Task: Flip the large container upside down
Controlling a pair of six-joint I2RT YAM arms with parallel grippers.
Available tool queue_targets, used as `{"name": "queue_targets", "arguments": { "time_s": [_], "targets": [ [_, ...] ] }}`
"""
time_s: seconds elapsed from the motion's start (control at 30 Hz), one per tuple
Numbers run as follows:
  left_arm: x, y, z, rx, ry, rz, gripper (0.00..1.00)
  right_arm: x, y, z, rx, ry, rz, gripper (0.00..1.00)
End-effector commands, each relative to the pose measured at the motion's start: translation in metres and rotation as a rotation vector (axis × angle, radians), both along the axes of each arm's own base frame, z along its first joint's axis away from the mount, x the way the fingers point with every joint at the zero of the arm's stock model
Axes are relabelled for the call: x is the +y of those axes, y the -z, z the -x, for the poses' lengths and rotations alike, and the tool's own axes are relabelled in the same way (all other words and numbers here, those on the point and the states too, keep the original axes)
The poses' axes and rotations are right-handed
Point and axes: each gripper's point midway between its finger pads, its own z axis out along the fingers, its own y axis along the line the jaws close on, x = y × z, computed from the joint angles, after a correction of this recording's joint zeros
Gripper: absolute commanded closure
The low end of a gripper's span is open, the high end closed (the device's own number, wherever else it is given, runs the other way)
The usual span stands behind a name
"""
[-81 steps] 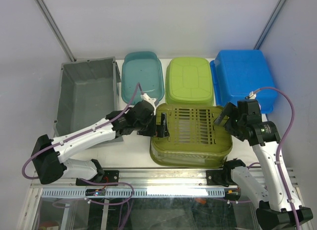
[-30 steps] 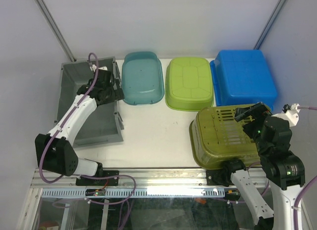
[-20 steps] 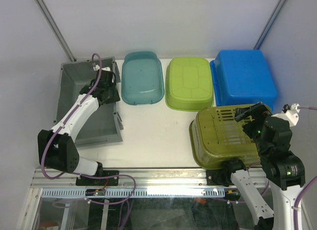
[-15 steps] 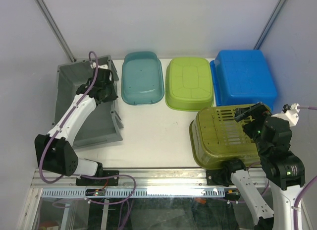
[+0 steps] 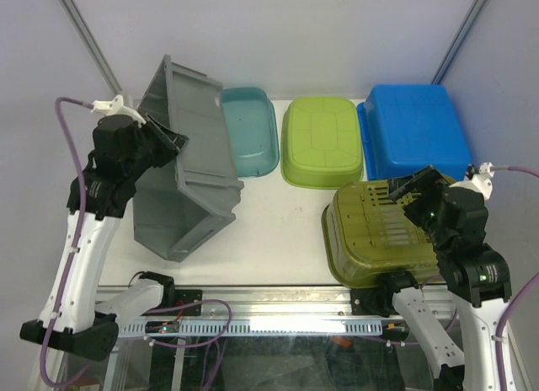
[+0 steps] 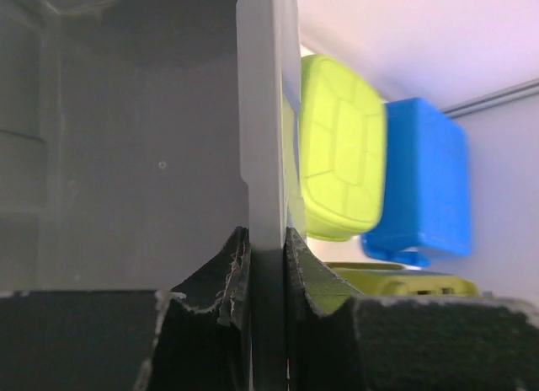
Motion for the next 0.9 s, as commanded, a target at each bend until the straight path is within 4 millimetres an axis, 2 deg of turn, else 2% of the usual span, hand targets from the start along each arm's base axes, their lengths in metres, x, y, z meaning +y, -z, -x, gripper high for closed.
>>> {"name": "queue_targets", "arguments": {
  "time_s": [0.0,0.07,0.2,0.27,0.37,0.47,0.57,0.67,0.77,0.8,0.87],
  "targets": [
    [-0.019,-0.118,0.024,-0.384,0.076,0.271,1.0,0.019,-0.015,-0.018,-0.046,-0.097,-0.009,0.03],
    [-0.03,-0.13,0.036,-0.446,0.154,0.342,1.0,0.022,-0.016,-0.02,-0.04,-0.115,-0.012,0.04],
    [-0.035,-0.128,0.05,-0.481,0.184,0.46,1.0,0.027,-0.018,-0.022,-0.045,-0.141,-0.02,0.04],
    [-0.034,-0.122,0.058,-0.507,0.183,0.53,1.0,0.027,-0.017,-0.022,-0.044,-0.143,-0.016,0.04],
    [-0.032,-0.101,0.061,-0.496,0.163,0.616,1.0,0.029,-0.015,-0.021,-0.04,-0.149,-0.022,0.04],
    [-0.032,-0.082,0.058,-0.452,0.146,0.652,1.0,0.037,-0.014,-0.023,-0.043,-0.188,-0.042,0.04],
    [-0.028,-0.074,0.058,-0.441,0.113,0.681,1.0,0.049,-0.016,-0.025,-0.056,-0.262,-0.044,0.04],
    [-0.011,-0.07,0.062,-0.457,0.017,0.699,1.0,0.08,-0.023,-0.024,-0.101,-0.458,-0.072,0.04],
    [0.008,-0.059,0.065,-0.435,-0.097,0.679,0.97,0.121,-0.031,-0.019,-0.165,-0.69,-0.18,0.05],
    [0.015,-0.053,0.067,-0.424,-0.138,0.663,0.9,0.136,-0.034,-0.015,-0.183,-0.777,-0.243,0.05],
    [0.023,-0.041,0.068,-0.391,-0.19,0.622,0.75,0.154,-0.038,-0.014,-0.215,-0.864,-0.353,0.05]
  ]
}}
